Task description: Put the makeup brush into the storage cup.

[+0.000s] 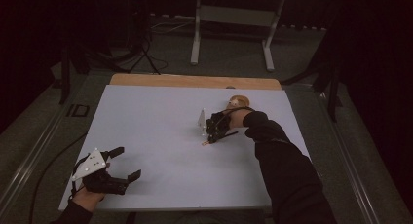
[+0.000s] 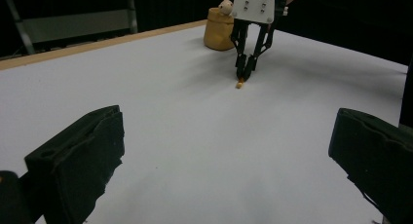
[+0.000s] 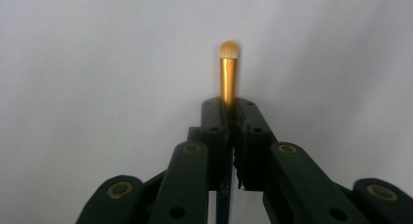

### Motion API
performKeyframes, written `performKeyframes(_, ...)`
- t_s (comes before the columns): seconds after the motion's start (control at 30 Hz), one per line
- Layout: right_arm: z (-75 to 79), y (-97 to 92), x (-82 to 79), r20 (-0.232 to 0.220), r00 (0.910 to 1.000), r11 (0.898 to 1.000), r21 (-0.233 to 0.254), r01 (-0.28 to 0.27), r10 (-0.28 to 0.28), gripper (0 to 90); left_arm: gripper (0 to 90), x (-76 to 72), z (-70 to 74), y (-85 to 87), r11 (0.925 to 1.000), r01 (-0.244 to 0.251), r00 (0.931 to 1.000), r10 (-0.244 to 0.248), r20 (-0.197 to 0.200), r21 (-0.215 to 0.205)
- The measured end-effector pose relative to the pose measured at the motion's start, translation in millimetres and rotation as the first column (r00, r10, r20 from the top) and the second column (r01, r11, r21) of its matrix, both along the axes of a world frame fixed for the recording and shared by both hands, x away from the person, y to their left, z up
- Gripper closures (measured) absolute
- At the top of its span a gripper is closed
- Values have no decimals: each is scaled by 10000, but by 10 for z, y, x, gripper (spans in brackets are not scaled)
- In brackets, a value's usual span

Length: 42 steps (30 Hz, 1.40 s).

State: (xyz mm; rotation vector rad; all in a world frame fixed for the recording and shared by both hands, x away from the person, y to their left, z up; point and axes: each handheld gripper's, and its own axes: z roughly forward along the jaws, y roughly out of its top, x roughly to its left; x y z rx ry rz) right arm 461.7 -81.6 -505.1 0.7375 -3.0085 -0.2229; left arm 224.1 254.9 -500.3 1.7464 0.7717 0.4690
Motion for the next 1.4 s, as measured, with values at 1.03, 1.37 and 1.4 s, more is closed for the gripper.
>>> performKeyframes(1.03,433,-83,27,-642,9045,8913,1544,4264,-4216,839,4,3,2,-13,10000,22,10000,-22,-8,12)
performKeyframes(1.37,483,-137,-16,-843,8820,8603,1951,4710,-4637,839,4,7,-3,-20,10000,11,10000,-11,-16,12)
performKeyframes(1.4,484,-143,-16,-644,8721,8506,1967,4876,-4850,839,4,8,-3,-21,10000,9,10000,-9,-9,10)
